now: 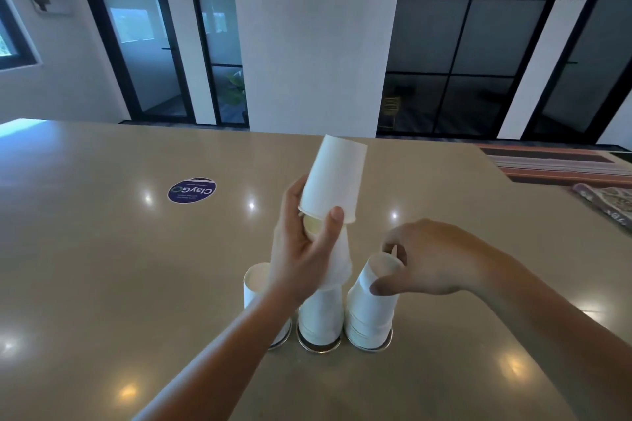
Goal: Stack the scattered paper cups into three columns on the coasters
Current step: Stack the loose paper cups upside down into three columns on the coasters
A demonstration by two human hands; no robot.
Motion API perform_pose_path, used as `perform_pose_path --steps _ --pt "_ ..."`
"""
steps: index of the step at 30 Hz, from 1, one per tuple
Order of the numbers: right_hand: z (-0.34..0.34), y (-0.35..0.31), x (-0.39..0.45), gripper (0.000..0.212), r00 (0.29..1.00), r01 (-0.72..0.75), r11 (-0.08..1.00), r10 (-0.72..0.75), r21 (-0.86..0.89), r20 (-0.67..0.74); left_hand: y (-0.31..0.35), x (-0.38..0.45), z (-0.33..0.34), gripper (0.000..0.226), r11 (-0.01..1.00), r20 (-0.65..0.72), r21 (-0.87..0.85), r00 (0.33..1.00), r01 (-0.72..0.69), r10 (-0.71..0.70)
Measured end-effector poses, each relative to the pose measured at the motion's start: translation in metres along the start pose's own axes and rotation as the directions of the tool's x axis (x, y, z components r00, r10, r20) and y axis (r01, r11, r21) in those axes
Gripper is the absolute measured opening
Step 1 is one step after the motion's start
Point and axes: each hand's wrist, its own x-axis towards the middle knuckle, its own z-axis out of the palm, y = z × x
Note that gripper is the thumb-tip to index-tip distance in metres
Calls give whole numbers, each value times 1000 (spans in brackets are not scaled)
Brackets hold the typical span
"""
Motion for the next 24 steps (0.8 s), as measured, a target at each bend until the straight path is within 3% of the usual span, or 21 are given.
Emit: perform_pose_path --steps 3,14,21,24 --pt "3 3 2 65 1000 15 1000 -15 -15 -14 -6 -8 4 60 1000 23 28 1000 6 -7" --pt "5 7 5 65 1000 -8 1000 7 19 12 -14 -18 6 66 980 -3 196 1000 -18 19" --pt "11 -4 4 65 998 -16 999 18 -49 52 -30 -36 7 67 946 24 323 1000 9 -18" --pt "14 -7 4 67 998 1 997 4 -82 64 -23 -37 8 64 945 -40 328 999 -7 21"
